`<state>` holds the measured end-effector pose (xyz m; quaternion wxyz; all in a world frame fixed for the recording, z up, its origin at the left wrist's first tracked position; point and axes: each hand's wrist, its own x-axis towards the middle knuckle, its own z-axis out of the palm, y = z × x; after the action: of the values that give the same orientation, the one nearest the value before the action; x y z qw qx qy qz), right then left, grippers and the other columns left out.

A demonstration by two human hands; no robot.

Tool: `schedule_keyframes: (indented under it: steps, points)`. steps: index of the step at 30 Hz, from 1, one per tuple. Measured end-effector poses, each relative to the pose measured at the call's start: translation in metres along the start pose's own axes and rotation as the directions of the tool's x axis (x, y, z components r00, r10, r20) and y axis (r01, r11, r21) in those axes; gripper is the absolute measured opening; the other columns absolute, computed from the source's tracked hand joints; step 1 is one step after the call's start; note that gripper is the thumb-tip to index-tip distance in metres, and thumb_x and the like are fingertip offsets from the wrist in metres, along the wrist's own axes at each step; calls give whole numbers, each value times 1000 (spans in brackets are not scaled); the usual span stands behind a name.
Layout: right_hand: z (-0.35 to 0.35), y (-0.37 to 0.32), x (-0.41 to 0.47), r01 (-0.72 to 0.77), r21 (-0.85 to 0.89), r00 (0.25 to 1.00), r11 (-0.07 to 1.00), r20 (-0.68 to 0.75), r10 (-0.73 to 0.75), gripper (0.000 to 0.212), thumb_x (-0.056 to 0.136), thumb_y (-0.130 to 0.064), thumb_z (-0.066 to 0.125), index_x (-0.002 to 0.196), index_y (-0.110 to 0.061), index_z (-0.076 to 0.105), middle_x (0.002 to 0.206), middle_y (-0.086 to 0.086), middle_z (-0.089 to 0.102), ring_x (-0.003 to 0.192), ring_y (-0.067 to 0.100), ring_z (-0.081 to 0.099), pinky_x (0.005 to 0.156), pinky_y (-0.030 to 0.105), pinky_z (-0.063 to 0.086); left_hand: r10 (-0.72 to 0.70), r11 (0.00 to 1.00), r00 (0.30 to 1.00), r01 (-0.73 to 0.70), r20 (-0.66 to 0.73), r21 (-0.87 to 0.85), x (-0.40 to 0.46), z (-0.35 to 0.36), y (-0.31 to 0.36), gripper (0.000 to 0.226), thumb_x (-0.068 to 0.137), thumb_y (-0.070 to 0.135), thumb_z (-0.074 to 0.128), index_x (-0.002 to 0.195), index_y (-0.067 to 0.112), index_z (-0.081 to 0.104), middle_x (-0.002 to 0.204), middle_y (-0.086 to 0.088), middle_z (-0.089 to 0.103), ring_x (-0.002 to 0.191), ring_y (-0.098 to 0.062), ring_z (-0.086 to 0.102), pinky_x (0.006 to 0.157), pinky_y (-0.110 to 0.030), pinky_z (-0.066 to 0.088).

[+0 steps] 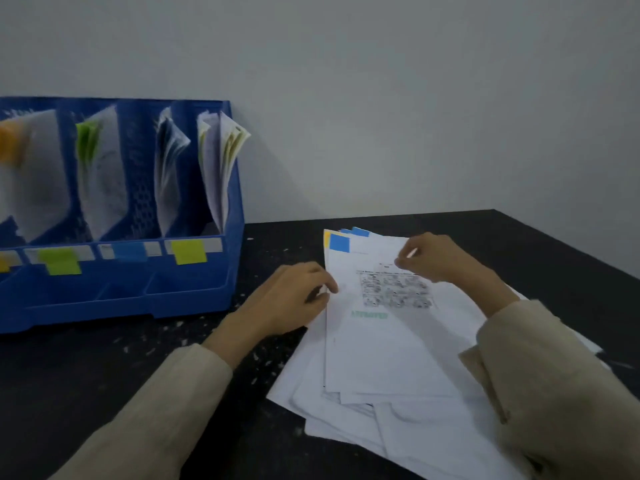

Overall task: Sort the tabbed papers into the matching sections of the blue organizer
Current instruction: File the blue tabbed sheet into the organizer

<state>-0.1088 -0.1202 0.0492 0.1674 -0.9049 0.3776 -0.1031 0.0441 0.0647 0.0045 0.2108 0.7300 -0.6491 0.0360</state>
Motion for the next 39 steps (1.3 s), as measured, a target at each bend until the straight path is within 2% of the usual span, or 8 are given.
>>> schedule_keyframes:
  steps: [5, 8, 13, 16, 22, 29, 35, 39]
  points:
    - [-2, 59, -26, -305, -131, 952, 943, -16, 305, 27, 89, -30, 56, 97, -4, 57, 94, 9, 60, 85, 27, 58, 58, 27, 43, -21, 999, 977, 11, 212, 51, -1, 16, 0, 37, 98, 38, 42, 132, 29, 52, 145, 4, 39, 131, -12, 35, 108, -30, 27]
    - [-1, 70, -33, -372, -42, 928, 927, -15, 372, 28, 89, -32, 58, 98, -6, 54, 92, 10, 57, 87, 29, 60, 69, 31, 49, -32, 999, 957, 21, 289, 39, -2, 25, -5, 68, 80, 66, 19, 138, 39, 42, 151, 5, 32, 137, -12, 30, 114, -37, 22]
    - [1, 66, -33, -390, 91, 920, 916, 0, 391, 43, 79, -31, 73, 103, 0, 57, 89, 10, 58, 70, 21, 55, 57, 27, 44, -48, 996, 939, 17, 339, 93, -6, 36, -3, 87, 65, 85, 1, 143, 50, 20, 156, 14, 15, 142, -9, 13, 117, -43, 4]
    - [3, 68, -33, -355, 178, 918, 918, -120, 378, 45, 74, -19, 78, 106, 7, 60, 105, 20, 64, 87, 31, 61, 70, 32, 47, -48, 997, 935, 22, 350, 78, -8, 36, -3, 92, 59, 88, -9, 141, 55, 14, 156, 16, 10, 143, -9, 8, 117, -45, -1]
    - [3, 67, -31, -263, 100, 863, 960, -420, 281, 14, 90, -12, 57, 102, -6, 54, 98, 13, 60, 90, 34, 57, 70, 32, 40, -71, 996, 932, 45, 356, 80, -8, 33, 1, 72, 74, 77, 5, 141, 54, 15, 157, 13, 10, 144, -9, 8, 116, -45, -5]
    - [-4, 63, -30, 29, 524, 758, 852, -567, 322, 15, 92, -9, 51, 106, -3, 52, 91, 5, 56, 83, 22, 51, 72, 27, 35, -99, 981, 995, 98, 5, -169, -5, 19, 0, 45, 95, 51, 39, 137, 36, 42, 148, 11, 32, 136, -6, 28, 112, -32, 21]
    - [5, 30, -28, 186, 760, 819, 623, -470, 329, 6, 90, -10, 57, 93, -13, 53, 81, -4, 58, 77, 16, 53, 63, 26, 41, -194, 753, 962, 20, -193, -657, 1, -14, 8, 35, 92, 27, 56, 122, 42, 46, 136, 8, 47, 124, -10, 46, 103, -35, 41]
    - [11, -4, -31, 182, 884, 911, 431, -317, 264, 12, 90, -3, 55, 98, -10, 59, 82, -1, 63, 73, 14, 57, 64, 25, 45, -215, 816, 931, 6, -295, -577, 0, -40, -5, 41, 93, 8, 51, 111, 44, 55, 102, -21, 62, 70, -34, 58, 63, -39, 55]
